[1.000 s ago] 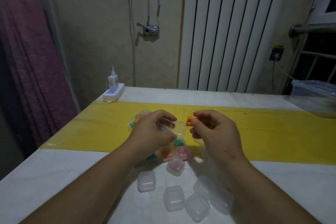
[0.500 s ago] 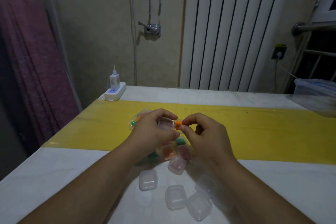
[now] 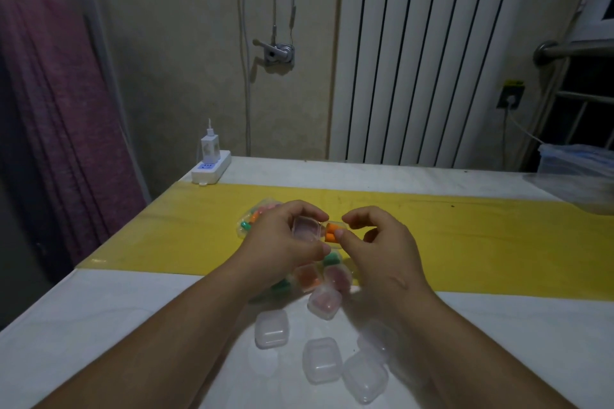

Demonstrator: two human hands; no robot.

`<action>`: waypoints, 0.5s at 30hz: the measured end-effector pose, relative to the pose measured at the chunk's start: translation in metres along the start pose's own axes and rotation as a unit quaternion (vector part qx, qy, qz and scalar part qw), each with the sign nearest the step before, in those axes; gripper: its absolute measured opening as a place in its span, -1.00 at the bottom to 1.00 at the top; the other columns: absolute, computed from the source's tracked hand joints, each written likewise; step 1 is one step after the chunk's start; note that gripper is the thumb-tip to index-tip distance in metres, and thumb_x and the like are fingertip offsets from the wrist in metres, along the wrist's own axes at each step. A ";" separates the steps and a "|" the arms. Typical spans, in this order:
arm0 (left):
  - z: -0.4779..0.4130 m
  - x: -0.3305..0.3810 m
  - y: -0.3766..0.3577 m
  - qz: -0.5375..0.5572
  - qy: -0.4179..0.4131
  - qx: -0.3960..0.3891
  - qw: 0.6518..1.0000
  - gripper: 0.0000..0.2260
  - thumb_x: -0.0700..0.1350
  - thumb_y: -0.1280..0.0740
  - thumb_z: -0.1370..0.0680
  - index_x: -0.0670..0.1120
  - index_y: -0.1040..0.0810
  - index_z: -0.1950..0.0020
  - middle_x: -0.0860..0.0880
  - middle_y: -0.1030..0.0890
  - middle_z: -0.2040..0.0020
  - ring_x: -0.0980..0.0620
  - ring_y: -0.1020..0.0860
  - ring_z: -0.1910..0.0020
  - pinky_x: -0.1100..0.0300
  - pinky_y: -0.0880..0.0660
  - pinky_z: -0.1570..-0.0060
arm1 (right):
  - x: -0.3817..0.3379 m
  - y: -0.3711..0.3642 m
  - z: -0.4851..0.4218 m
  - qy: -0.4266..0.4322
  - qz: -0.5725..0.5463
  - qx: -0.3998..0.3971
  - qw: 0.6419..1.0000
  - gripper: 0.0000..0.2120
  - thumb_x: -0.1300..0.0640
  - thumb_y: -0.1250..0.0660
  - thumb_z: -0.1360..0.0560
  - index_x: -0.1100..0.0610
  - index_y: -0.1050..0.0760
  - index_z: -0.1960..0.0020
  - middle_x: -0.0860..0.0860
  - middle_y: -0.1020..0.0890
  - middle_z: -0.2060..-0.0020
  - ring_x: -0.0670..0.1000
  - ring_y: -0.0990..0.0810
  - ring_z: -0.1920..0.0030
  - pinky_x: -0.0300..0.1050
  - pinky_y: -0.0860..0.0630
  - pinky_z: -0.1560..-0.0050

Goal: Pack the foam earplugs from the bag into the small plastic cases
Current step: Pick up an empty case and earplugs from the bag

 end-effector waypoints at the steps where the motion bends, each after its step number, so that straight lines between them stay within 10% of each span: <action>1: 0.000 0.000 0.000 -0.003 -0.002 -0.002 1.000 -0.67 -0.28 -0.56 -0.32 0.06 -0.62 0.05 0.11 -0.61 0.08 0.13 -0.60 0.08 0.19 -0.61 0.08 | 0.001 -0.001 0.000 -0.018 -0.026 -0.007 0.999 -0.86 0.08 -0.47 -0.46 -0.05 -0.54 0.04 -0.13 -0.60 0.13 -0.16 -0.49 0.19 -0.22 -0.42 0.18; 7: 0.003 0.001 0.000 -0.006 0.004 -0.025 1.000 -0.58 -0.29 -0.55 -0.34 0.08 -0.58 -0.07 0.09 -0.61 0.10 0.20 -0.60 0.16 0.27 -0.60 0.16 | 0.005 -0.006 0.001 -0.129 -0.155 -0.062 0.978 -0.83 0.18 -0.43 -0.50 0.01 -0.51 -0.03 0.07 -0.69 0.18 0.04 -0.70 0.22 0.03 -0.63 0.20; 15: 0.002 0.000 -0.002 0.334 0.081 -0.096 0.934 -0.77 -0.31 -0.11 -0.61 -0.20 -0.53 -0.15 -0.30 -0.63 0.09 -0.20 -0.64 0.16 0.05 -0.63 0.12 | -0.001 0.004 -0.001 -0.142 -0.213 -0.025 0.966 -0.94 0.24 -0.46 -0.46 0.15 -0.59 0.10 0.04 -0.65 0.31 -0.07 -0.61 0.38 -0.21 -0.48 0.39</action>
Point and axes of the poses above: each hand's wrist, its own z-axis away from the middle knuckle, its own y-axis out of the back of the hand, x = y × z, the point moved 3 cm from there along -z, towards the middle knuckle
